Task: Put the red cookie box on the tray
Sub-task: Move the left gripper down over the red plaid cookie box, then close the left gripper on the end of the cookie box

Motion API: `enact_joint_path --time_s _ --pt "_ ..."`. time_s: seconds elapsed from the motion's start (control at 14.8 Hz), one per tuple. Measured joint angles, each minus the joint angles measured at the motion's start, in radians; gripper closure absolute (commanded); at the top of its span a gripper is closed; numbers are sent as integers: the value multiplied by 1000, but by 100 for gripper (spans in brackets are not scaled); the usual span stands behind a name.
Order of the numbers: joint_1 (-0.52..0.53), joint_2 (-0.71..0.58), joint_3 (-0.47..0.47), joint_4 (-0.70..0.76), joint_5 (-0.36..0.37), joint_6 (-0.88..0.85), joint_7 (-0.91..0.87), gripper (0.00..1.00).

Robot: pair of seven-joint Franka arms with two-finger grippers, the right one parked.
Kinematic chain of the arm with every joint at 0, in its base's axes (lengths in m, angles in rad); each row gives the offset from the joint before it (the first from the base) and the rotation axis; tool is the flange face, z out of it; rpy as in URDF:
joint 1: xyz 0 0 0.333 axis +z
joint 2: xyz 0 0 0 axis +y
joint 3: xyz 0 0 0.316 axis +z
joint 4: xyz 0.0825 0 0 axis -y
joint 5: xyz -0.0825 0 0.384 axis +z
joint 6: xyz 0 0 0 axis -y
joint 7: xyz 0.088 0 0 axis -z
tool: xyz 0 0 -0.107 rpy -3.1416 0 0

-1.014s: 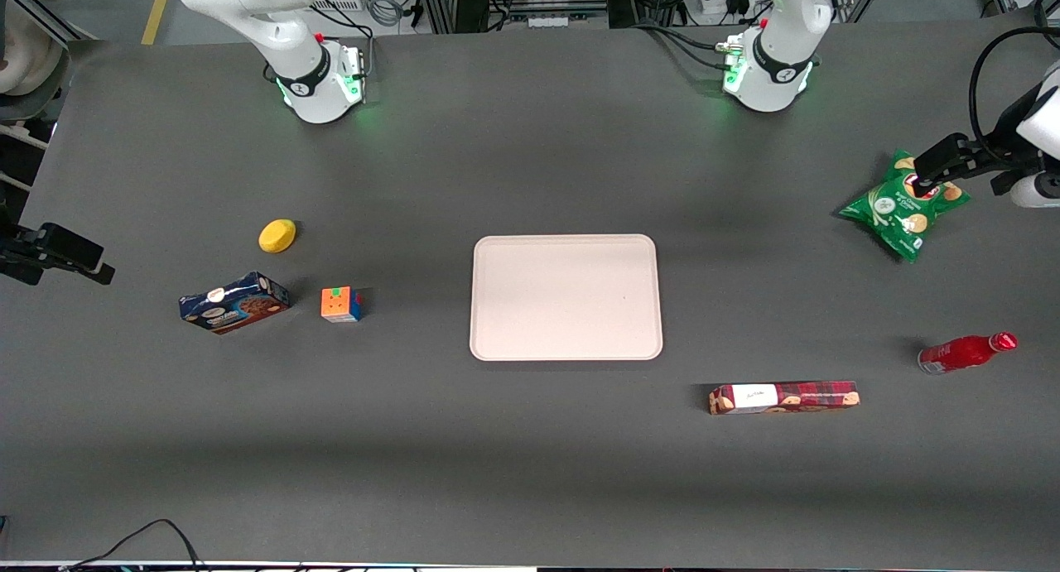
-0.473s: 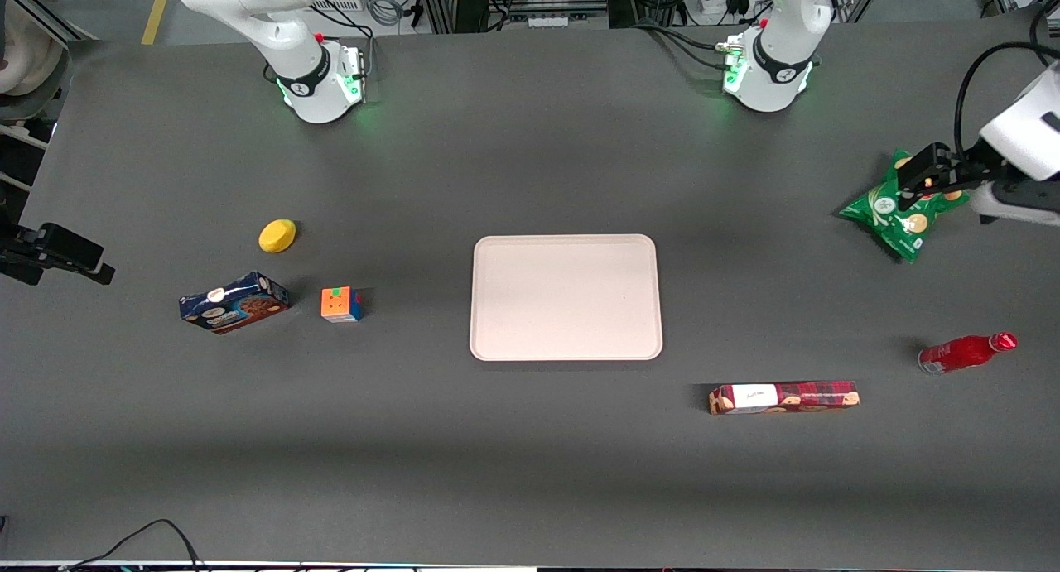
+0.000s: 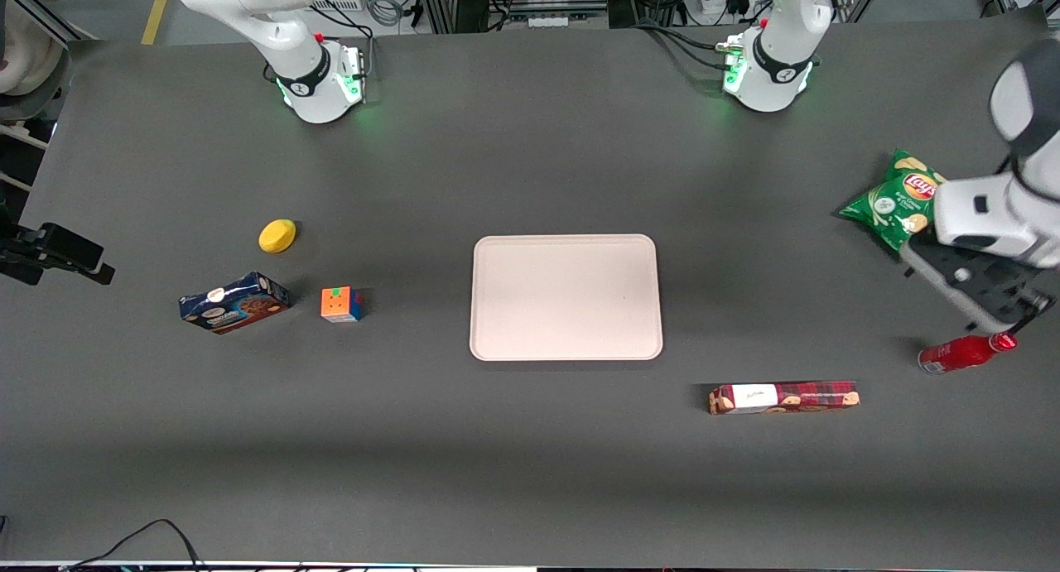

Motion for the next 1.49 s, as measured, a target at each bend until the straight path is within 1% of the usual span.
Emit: enact_joint_path --time_s 0.2,0.34,0.41,0.61,0.68,0.81,0.88,1.15,1.49 --pt "3 111 18 13 2 98 300 0" --pt "3 176 18 20 1 149 434 0" --pt "3 204 17 24 1 170 470 0" --pt "1 259 14 27 -7 233 508 0" --pt "-1 277 13 28 -32 244 510 0" --pt "-4 324 12 33 -109 255 515 0" --pt "-6 354 11 37 -130 274 518 0" --pt "-23 440 3 51 -157 325 513 0" --pt "-44 470 2 52 -160 417 475 0"
